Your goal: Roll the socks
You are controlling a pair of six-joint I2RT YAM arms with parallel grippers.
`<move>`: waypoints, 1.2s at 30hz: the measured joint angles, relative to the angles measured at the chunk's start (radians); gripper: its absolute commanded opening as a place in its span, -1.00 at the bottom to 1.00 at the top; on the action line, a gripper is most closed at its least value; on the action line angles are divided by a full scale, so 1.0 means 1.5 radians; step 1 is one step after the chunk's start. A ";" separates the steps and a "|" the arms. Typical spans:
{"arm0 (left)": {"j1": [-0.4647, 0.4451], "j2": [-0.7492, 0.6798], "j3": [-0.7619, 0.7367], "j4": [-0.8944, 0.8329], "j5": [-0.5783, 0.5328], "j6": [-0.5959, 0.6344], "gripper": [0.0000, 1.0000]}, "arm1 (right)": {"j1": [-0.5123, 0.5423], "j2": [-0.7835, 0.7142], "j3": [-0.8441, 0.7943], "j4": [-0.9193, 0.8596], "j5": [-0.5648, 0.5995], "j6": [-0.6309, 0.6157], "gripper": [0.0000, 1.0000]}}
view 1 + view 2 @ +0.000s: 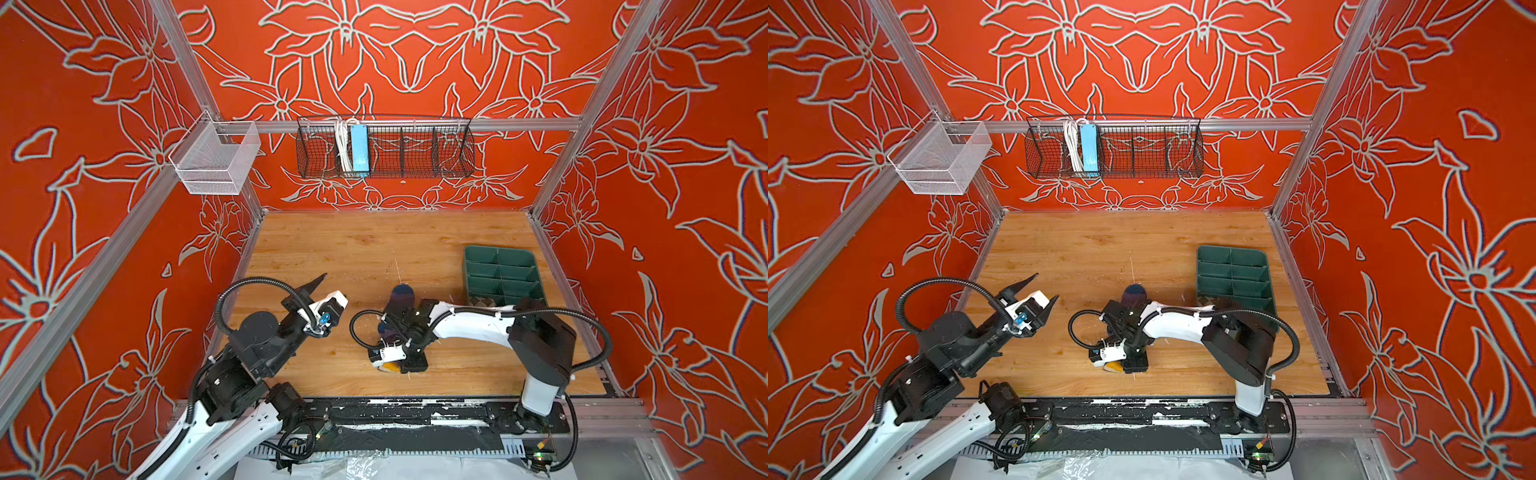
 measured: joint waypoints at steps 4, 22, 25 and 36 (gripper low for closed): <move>0.000 0.012 0.017 -0.094 0.106 0.087 0.26 | -0.027 0.067 0.073 -0.079 -0.051 -0.030 -1.00; -0.306 0.317 -0.293 0.056 -0.019 0.175 0.12 | -0.106 0.214 0.210 -0.246 -0.179 -0.074 -1.00; -0.306 0.378 -0.283 0.103 -0.023 0.144 0.09 | -0.106 0.214 0.210 -0.246 -0.179 -0.076 -1.00; -0.306 0.540 -0.251 0.217 -0.030 0.036 -0.44 | -0.115 0.213 0.204 -0.232 -0.189 -0.078 -1.00</move>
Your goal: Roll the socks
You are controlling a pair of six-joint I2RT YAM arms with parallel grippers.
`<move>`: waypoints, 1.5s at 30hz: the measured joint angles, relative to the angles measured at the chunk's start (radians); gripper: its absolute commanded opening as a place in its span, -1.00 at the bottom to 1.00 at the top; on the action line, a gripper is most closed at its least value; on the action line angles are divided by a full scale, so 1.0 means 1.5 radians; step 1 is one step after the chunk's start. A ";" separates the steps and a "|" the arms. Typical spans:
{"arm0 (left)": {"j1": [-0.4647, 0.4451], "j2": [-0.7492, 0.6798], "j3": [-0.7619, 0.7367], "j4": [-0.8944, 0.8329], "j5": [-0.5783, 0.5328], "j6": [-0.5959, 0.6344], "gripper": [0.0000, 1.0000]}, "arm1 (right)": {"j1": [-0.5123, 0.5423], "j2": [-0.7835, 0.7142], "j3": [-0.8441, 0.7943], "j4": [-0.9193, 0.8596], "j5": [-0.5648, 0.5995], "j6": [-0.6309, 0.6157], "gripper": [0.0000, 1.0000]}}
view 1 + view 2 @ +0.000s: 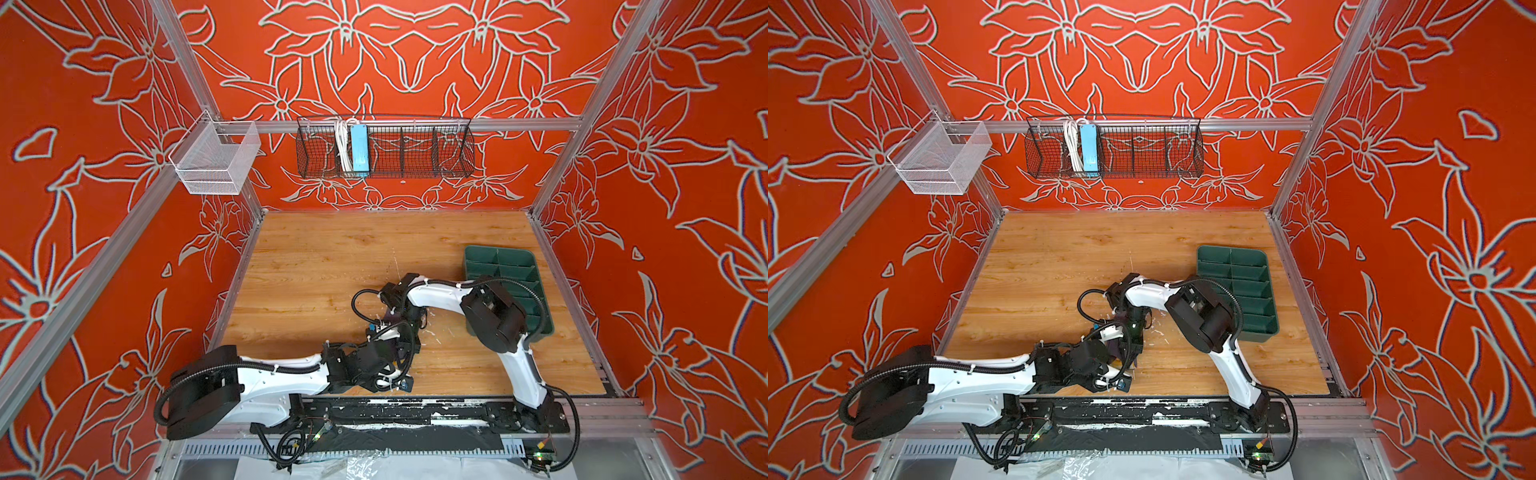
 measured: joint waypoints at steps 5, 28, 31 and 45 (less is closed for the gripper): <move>0.001 0.051 0.035 -0.013 -0.003 -0.034 -1.00 | -0.007 -0.017 -0.022 0.021 -0.004 0.008 -1.00; 0.015 0.113 0.134 -0.120 0.054 -0.049 -1.00 | -0.137 -0.469 -0.291 0.300 0.236 0.111 -0.29; 0.020 0.135 0.163 -0.154 0.067 -0.049 -1.00 | -0.159 -0.550 -0.322 0.351 0.305 0.141 -0.28; 0.129 0.328 0.411 -0.413 0.274 -0.084 -0.97 | -0.152 -1.029 -0.481 0.506 0.321 0.063 -0.02</move>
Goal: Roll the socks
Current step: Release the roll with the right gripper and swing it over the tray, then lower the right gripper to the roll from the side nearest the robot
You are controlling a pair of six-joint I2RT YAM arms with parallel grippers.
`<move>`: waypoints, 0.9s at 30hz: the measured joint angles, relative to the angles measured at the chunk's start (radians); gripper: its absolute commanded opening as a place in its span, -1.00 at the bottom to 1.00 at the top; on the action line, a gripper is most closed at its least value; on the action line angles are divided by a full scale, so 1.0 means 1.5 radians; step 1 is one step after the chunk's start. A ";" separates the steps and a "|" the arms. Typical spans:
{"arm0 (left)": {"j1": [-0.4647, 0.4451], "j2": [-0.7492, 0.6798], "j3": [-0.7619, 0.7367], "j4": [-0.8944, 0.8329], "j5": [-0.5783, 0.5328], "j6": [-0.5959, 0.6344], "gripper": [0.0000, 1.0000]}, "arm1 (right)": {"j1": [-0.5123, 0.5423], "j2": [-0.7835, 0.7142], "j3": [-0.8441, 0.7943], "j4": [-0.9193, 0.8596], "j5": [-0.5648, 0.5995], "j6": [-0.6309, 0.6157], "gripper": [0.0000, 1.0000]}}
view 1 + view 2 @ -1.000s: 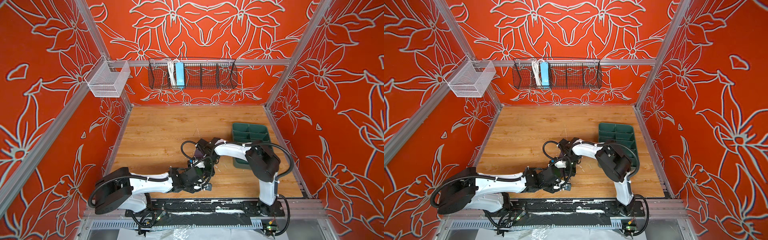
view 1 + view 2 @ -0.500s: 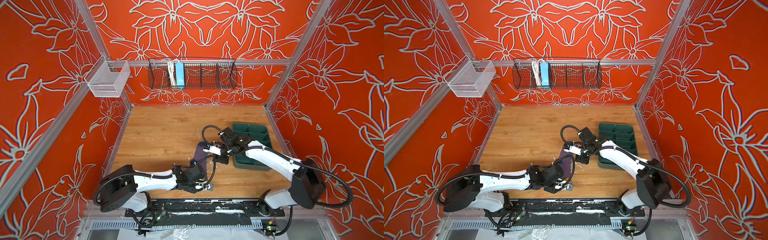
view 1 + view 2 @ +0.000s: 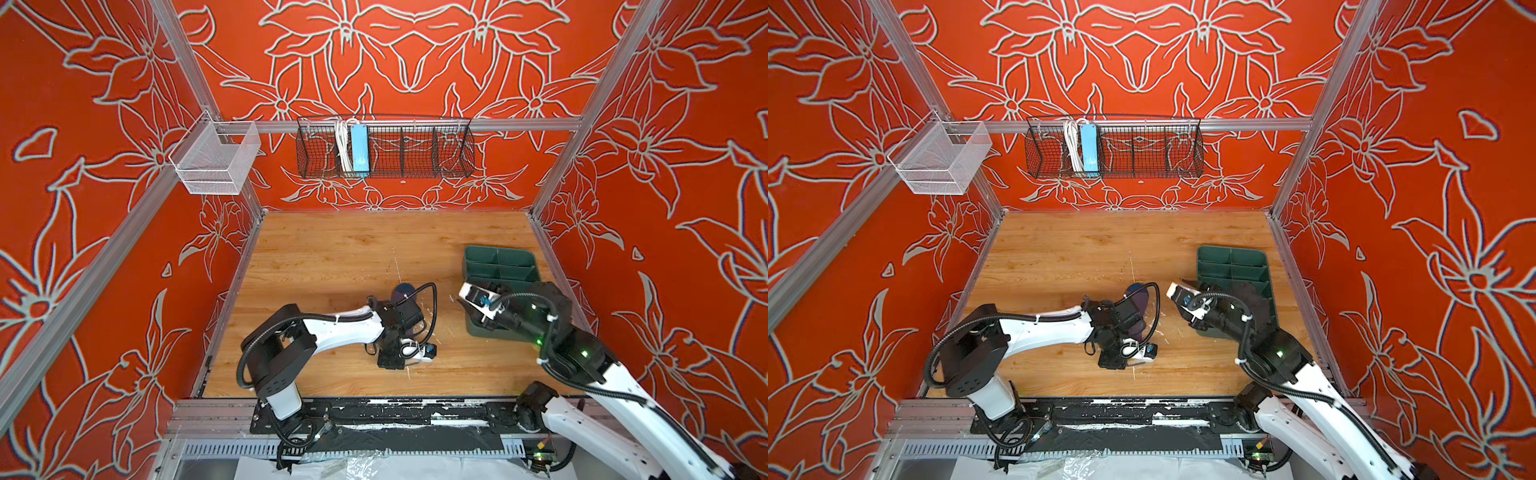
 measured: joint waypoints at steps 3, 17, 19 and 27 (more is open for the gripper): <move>0.010 0.048 0.048 -0.044 0.028 -0.011 -0.96 | 0.062 -0.019 0.001 -0.058 -0.009 -0.057 0.03; 0.028 0.100 0.106 -0.111 0.066 -0.039 -0.94 | 0.516 0.145 -0.084 -0.123 0.261 -0.122 0.17; 0.029 0.101 0.106 -0.111 0.068 -0.040 -0.94 | 0.544 0.181 -0.130 -0.063 0.284 -0.122 0.23; 0.033 0.102 0.107 -0.113 0.074 -0.040 -0.93 | 0.549 0.397 -0.184 0.186 0.378 -0.116 0.37</move>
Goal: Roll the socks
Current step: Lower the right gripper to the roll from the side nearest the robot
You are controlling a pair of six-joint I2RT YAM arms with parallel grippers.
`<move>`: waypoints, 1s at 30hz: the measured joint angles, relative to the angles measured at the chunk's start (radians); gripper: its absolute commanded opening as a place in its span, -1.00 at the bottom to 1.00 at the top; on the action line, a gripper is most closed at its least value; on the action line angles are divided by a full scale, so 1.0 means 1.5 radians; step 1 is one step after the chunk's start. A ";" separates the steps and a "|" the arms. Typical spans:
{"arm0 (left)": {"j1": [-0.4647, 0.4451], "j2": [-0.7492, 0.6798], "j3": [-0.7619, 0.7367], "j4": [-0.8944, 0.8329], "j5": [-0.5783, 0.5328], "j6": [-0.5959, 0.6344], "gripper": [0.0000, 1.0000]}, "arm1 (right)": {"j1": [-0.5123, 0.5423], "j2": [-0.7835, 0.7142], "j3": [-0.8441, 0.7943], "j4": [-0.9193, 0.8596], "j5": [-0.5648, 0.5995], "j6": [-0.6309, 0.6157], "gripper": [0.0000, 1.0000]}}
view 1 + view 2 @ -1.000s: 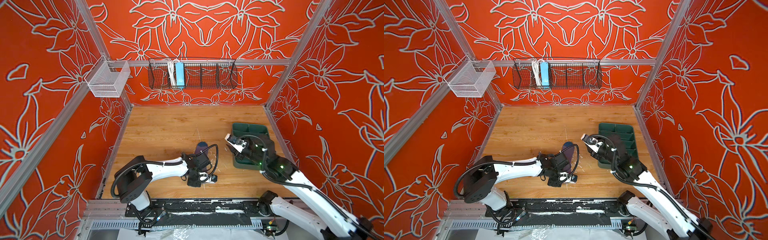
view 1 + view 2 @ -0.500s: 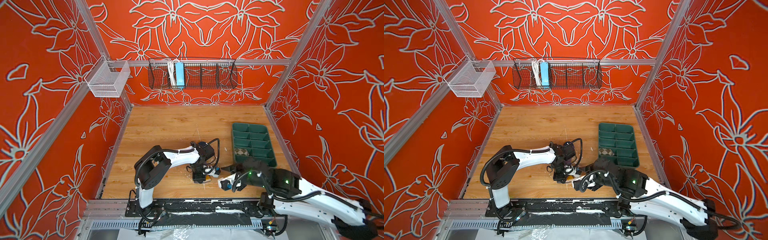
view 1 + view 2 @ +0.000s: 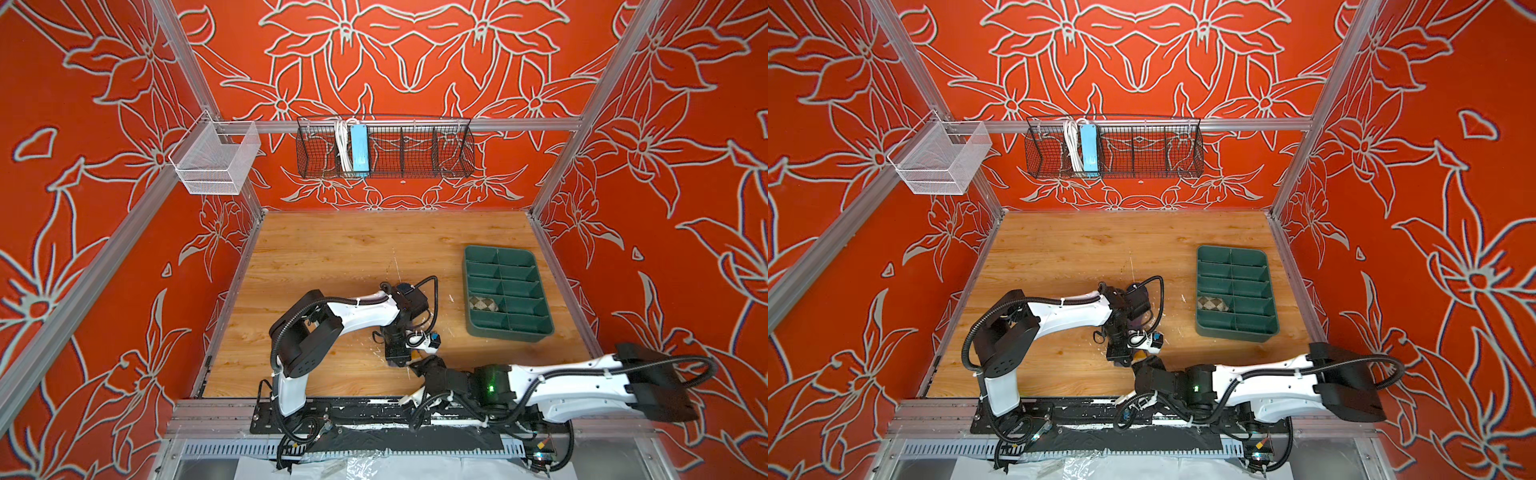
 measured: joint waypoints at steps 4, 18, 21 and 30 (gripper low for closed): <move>0.004 0.003 0.005 -0.002 0.000 -0.004 -0.93 | -0.016 0.083 -0.003 0.087 0.024 0.013 0.35; 0.015 0.003 0.013 0.030 -0.017 -0.009 -0.92 | -0.073 0.037 -0.043 0.115 0.012 0.054 0.28; 0.014 0.004 0.012 0.023 -0.010 -0.015 -0.92 | -0.091 -0.018 -0.057 0.081 0.023 0.057 0.29; 0.014 0.004 0.012 0.022 -0.008 -0.024 -0.92 | -0.099 0.029 -0.063 0.108 0.027 0.058 0.29</move>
